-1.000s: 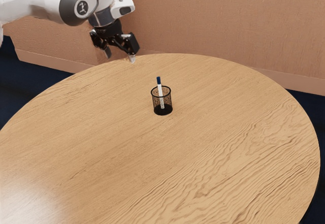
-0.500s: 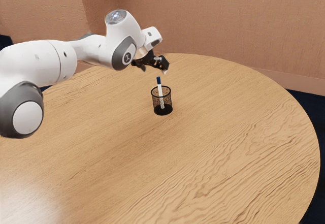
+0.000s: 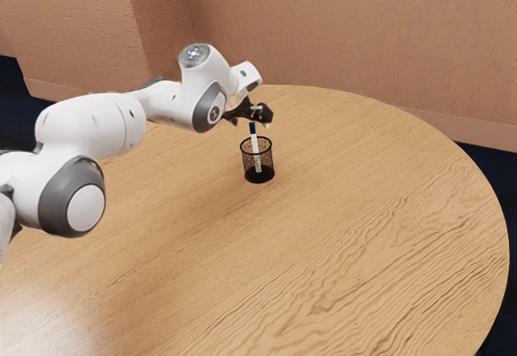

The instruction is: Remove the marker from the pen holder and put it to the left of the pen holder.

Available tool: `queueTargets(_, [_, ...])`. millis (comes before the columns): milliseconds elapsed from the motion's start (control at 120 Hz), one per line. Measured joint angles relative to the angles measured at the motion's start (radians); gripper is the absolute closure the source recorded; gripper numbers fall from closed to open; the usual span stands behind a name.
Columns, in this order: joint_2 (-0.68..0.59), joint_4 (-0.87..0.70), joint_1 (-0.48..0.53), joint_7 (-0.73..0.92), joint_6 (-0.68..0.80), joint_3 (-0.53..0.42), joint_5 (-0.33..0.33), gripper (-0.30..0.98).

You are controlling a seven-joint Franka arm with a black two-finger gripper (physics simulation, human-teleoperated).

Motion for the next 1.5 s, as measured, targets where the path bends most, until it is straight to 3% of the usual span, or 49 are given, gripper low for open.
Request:
queueTargets(408, [0.077, 0.063, 0.010, -0.004, 0.043, -0.007, 0.000, 0.05])
queueTargets(742, [0.082, 0.061, 0.010, -0.005, 0.085, -0.010, 0.001, 0.53])
queueTargets(892, [0.078, 0.061, 0.009, -0.007, 0.088, -0.010, 0.001, 0.67])
queueTargets(1208, [0.034, 0.056, 0.008, -0.034, 0.087, -0.017, 0.015, 0.75])
queueTargets(1500, [-0.184, 0.026, 0.006, -0.066, -0.036, -0.014, 0.035, 0.77])
